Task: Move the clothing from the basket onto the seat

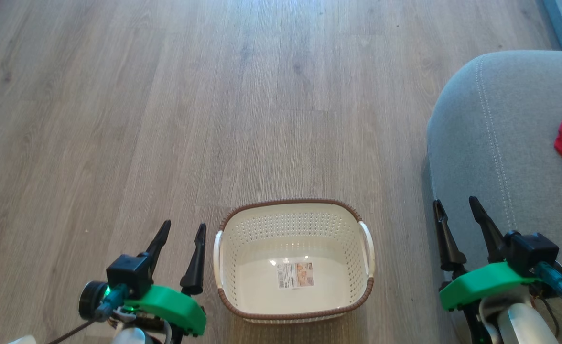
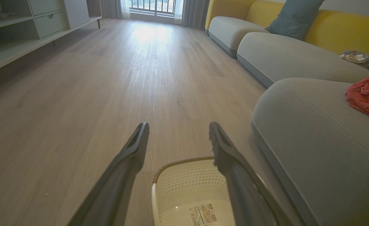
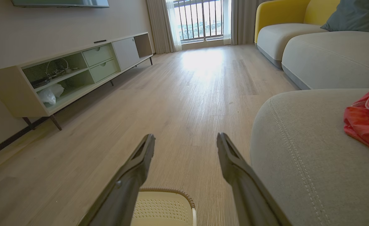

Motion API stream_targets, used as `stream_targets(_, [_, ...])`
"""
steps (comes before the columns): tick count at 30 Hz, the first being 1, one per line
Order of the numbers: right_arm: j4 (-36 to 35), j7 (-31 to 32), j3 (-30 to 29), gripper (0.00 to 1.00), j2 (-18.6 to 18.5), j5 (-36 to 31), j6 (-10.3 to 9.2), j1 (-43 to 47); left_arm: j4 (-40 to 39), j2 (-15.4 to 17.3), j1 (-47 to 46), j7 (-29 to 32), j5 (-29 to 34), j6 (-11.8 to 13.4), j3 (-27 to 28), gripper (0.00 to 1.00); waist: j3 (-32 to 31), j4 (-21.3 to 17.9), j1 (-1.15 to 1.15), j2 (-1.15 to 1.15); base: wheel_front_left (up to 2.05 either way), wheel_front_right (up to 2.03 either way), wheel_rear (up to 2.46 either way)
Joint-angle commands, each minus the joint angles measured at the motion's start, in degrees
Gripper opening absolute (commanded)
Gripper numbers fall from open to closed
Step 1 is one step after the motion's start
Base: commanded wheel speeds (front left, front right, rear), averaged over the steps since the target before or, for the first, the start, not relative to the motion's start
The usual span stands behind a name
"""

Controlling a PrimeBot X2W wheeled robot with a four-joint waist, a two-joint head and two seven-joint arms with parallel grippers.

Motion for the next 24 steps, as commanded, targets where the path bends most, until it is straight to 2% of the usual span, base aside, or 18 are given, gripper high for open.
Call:
stream_targets(1, [-1.59, -0.13, 1.44, 1.00, -0.49, -0.12, -0.01, -1.54, -1.51, -0.17, -2.68, -0.29, -0.29, -0.04, 2.09, 1.00, 0.00, 0.00, 0.00, 0.00, 0.00, 0.00, 0.00])
stream_targets(6, [-1.64, -0.13, 1.67, 1.00, -0.69, 0.04, -0.01, -1.77, -1.90, -0.17, -2.96, -0.29, -0.58, -0.24, 2.07, 1.00, 0.26, 0.08, 0.00, 0.00, 0.00, 0.00, 0.00])
stream_targets(7, [0.23, 0.00, 0.23, 0.00, 0.06, 0.00, 0.00, -0.09, 0.21, 0.01, -0.02, 0.00, -0.07, -0.02, -0.03, 0.00, 0.26, 0.08, 0.00, 0.00, 0.00, 0.00, 0.00])
stream_targets(11, [3.15, 0.10, 0.35, 0.00, 0.33, 0.45, 0.00, 0.87, 3.08, 0.01, 1.38, 0.10, -0.52, -0.03, -0.15, 0.00, 0.25, 0.05, 0.00, 0.00, 0.00, 0.00, 0.00])
stream_targets(24, [2.78, 2.10, -0.47, 0.00, 0.54, 7.94, 0.00, 0.44, 2.85, 0.33, 0.83, 1.81, -8.52, -0.60, 1.14, 0.00, 0.00, -0.51, 0.00, 0.00, 0.00, 0.00, 0.00])
